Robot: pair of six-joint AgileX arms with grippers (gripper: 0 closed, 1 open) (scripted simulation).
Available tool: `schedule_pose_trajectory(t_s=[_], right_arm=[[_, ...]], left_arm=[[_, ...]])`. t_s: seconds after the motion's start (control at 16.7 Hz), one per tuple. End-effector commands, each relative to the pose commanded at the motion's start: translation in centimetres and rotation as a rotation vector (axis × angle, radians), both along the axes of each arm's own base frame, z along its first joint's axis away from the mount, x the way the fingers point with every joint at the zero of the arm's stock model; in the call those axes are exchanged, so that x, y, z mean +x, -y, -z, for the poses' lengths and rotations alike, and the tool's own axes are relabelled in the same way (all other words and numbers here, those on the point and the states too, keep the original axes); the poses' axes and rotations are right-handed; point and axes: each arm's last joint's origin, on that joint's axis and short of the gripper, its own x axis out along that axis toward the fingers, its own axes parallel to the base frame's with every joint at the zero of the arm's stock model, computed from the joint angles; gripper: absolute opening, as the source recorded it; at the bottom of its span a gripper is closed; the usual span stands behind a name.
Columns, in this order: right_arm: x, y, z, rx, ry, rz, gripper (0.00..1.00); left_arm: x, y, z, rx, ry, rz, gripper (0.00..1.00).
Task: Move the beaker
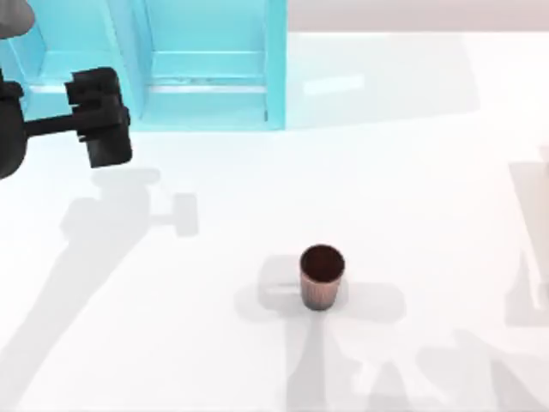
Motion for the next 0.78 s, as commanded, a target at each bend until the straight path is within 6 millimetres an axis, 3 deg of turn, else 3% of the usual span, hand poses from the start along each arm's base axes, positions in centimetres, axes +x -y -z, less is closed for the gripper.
schedule_pose_trajectory(t_s=[0.18, 0.36, 0.54, 0.78], right_arm=[[0.0, 0.0, 0.0, 0.000, 0.000, 0.000, 1.00], [0.0, 0.0, 0.0, 0.000, 0.000, 0.000, 1.00], [0.0, 0.0, 0.0, 0.000, 0.000, 0.000, 1.00], [0.0, 0.0, 0.0, 0.000, 0.000, 0.000, 1.00]], left_arm=[[4.3, 4.7, -1.6, 0.015, -0.216, 0.033, 1.00], [7.8, 10.5, -1.2, 0.065, -0.414, 0.050, 1.00], [9.9, 16.5, 0.7, 0.142, -0.580, 0.054, 1.00], [10.6, 23.0, 4.4, 0.253, -0.735, 0.045, 1.00]])
